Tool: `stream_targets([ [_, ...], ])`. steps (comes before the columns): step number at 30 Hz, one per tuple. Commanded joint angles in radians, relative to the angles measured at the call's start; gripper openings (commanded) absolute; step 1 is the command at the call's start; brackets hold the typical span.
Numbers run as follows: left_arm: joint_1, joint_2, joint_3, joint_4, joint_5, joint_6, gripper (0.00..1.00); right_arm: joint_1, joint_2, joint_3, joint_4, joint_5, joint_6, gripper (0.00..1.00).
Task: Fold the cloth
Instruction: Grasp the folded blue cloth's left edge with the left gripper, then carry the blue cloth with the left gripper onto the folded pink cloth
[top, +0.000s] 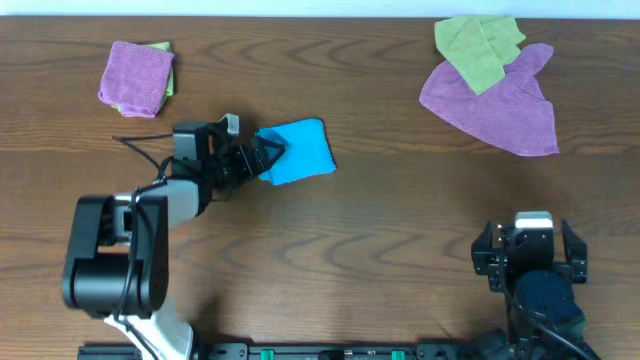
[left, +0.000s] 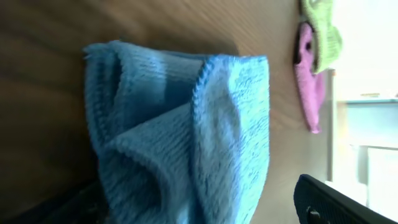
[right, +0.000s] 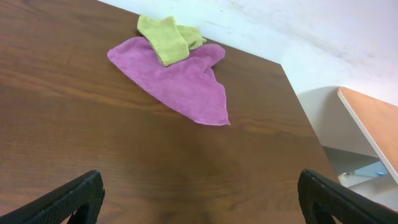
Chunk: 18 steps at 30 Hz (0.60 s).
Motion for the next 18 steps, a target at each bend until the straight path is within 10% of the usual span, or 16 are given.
stream_targets([
  [1, 0.002, 0.118, 0.027, -0.033, 0.007, -0.021, 0.98, 0.008, -0.007, 0.002, 0.0, 0.01, -0.011, 0.99],
  [3, 0.002, 0.146, 0.059, -0.033, 0.013, -0.021, 0.83, 0.008, -0.007, 0.002, 0.0, 0.01, -0.011, 0.99],
  [7, 0.002, 0.186, 0.12, -0.033, 0.021, -0.016, 0.06, 0.008, -0.007, 0.002, 0.0, 0.01, -0.011, 0.99],
  [18, 0.009, 0.162, 0.367, -0.034, 0.106, -0.061, 0.06, 0.008, -0.007, 0.002, 0.0, 0.01, -0.011, 0.99],
])
